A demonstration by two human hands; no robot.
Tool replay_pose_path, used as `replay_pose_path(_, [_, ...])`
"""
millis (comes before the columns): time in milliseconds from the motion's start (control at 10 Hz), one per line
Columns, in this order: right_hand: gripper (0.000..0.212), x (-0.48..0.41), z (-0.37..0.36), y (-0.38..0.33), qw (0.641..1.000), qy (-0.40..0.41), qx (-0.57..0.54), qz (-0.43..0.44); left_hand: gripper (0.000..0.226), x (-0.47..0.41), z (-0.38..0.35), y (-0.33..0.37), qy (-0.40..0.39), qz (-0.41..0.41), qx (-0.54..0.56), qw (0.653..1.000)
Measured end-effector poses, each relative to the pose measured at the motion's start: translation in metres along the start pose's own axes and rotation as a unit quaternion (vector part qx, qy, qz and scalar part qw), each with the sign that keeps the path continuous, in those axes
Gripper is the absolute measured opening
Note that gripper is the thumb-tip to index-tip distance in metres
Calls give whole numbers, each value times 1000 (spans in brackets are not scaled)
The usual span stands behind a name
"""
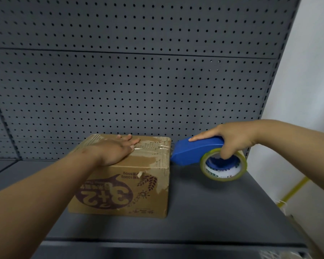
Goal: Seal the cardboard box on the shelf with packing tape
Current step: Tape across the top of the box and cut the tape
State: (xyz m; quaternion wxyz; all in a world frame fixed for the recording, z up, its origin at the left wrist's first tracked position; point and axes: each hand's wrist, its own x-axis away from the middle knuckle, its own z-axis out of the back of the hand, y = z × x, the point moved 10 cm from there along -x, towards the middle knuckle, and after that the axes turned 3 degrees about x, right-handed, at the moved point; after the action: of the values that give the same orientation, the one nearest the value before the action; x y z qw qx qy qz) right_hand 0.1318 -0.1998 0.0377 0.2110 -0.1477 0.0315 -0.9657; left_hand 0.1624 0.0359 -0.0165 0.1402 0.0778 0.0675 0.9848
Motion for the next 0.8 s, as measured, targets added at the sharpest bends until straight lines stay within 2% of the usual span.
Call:
replay_pose_path(200, [80,7,4,-10,999,-9,31,-15,50,2,1,3,-5,-3,-10,1000])
replay_pose_path(300, [79,3,12,-10,999,11,22,-21,50,3,1,3,-6,-4,-10,1000])
replay_pose_path(800, [80,7,1,-4,1000,2,-11,-19,50,1,-1,1,-9,-2,-3,1000])
